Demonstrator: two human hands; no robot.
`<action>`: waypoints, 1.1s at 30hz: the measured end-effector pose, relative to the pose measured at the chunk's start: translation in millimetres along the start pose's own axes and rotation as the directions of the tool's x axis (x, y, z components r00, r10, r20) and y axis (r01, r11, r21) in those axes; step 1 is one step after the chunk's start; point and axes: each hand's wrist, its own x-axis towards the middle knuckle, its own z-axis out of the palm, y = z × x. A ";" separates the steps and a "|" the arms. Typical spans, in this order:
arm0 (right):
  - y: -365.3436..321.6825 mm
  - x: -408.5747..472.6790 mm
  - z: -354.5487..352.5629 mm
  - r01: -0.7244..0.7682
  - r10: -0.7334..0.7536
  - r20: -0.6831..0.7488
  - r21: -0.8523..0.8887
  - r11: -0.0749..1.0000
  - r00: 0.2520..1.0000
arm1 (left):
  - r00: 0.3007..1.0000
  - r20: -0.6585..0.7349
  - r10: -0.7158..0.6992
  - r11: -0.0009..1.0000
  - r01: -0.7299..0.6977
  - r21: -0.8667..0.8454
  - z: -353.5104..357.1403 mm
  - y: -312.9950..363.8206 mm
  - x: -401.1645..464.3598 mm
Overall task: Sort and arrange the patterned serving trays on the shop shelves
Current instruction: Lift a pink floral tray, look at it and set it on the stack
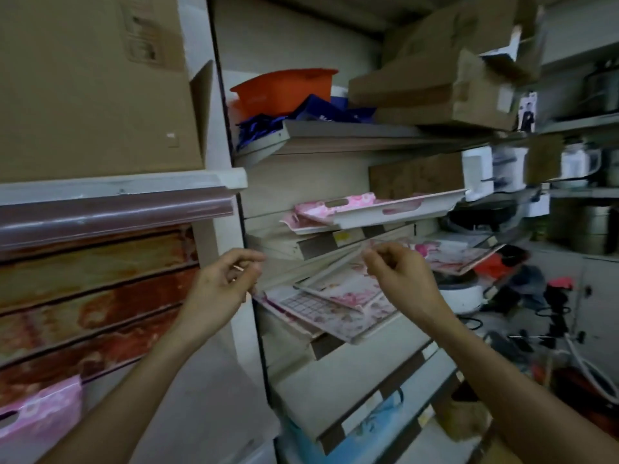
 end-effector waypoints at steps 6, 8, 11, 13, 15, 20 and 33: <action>11.8 54.7 -46.0 -0.373 0.407 0.013 0.426 0.824 0.913 | 0.999 0.000 0.052 0.999 -0.052 0.017 40.5 17.3 46.3; 17.1 72.7 -53.4 -0.468 0.498 0.105 0.547 0.694 0.861 | 0.998 0.005 0.058 0.998 -0.058 0.015 50.3 15.5 60.6; 25.0 97.1 -58.5 -0.510 0.521 0.201 0.652 0.561 0.830 | 0.998 0.023 0.057 0.998 -0.057 0.004 62.6 12.5 75.5; 27.0 109.5 -58.7 -0.518 0.517 0.240 0.693 0.501 0.822 | 0.998 0.037 0.052 0.998 -0.052 -0.026 69.4 10.2 83.5; 29.2 119.9 -56.2 -0.540 0.526 0.289 0.730 0.419 0.800 | 0.998 0.047 0.036 0.998 -0.034 -0.051 75.1 8.4 90.1; 31.8 136.1 -49.3 -0.522 0.531 0.292 0.774 0.357 0.796 | 0.997 0.069 -0.045 0.982 0.056 -0.179 84.6 4.8 102.4; 31.3 113.5 -61.1 -0.336 0.472 0.077 0.801 0.496 0.878 | 0.787 0.533 -0.310 0.392 0.617 -0.683 113.8 13.4 118.9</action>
